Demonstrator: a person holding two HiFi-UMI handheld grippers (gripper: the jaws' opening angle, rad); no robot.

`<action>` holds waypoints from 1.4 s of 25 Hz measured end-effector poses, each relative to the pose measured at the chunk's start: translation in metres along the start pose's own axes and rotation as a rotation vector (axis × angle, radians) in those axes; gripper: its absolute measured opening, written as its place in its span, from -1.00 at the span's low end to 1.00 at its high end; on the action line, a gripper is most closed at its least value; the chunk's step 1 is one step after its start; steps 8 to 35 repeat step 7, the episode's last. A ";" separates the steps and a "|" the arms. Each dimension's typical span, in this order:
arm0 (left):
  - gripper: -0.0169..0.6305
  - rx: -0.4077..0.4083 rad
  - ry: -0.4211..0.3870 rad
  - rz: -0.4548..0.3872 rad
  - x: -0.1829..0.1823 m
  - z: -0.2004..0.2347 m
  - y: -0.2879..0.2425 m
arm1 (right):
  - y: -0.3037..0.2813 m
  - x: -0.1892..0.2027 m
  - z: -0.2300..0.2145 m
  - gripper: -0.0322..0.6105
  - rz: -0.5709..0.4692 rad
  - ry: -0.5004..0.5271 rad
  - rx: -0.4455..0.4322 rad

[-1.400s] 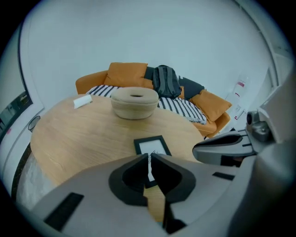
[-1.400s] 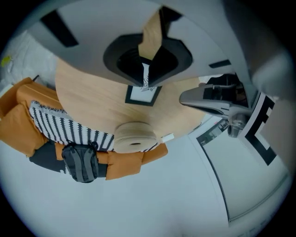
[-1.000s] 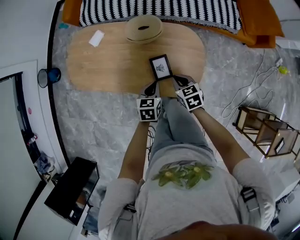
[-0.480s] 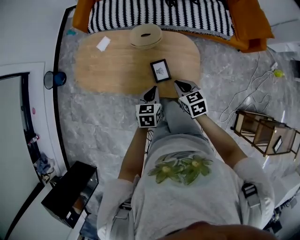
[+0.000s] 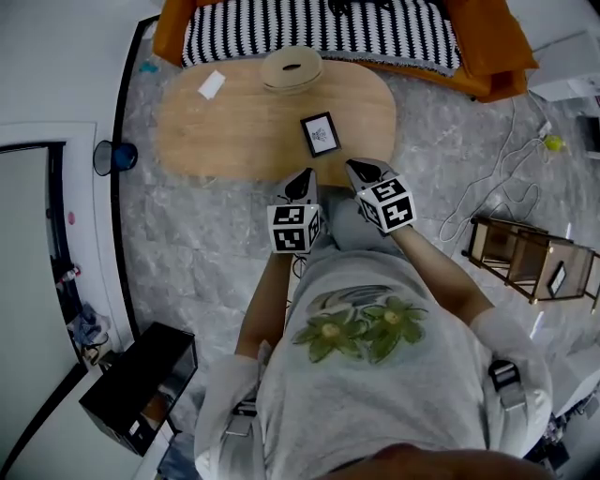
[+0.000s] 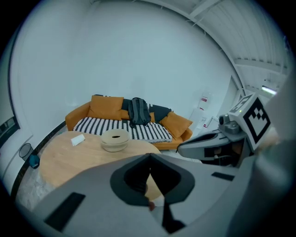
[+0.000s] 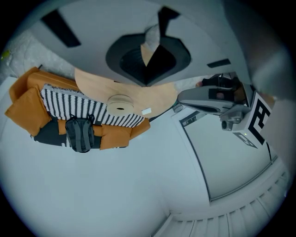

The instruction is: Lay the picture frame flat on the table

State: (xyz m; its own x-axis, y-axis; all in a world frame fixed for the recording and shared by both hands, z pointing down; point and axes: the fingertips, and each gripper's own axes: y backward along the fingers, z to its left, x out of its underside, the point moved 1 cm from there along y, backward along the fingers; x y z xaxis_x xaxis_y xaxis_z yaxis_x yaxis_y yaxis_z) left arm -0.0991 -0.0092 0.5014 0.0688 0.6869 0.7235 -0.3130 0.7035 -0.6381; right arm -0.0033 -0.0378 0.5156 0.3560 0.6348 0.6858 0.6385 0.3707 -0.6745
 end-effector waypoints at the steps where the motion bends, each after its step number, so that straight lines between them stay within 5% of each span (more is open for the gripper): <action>1: -0.90 0.002 -0.004 -0.001 0.001 -0.002 0.004 | 0.003 0.001 0.003 -0.89 -0.001 0.004 -0.001; 35: -0.90 0.008 -0.013 0.004 0.015 -0.012 0.030 | 0.024 -0.005 0.019 -0.89 -0.034 0.008 -0.012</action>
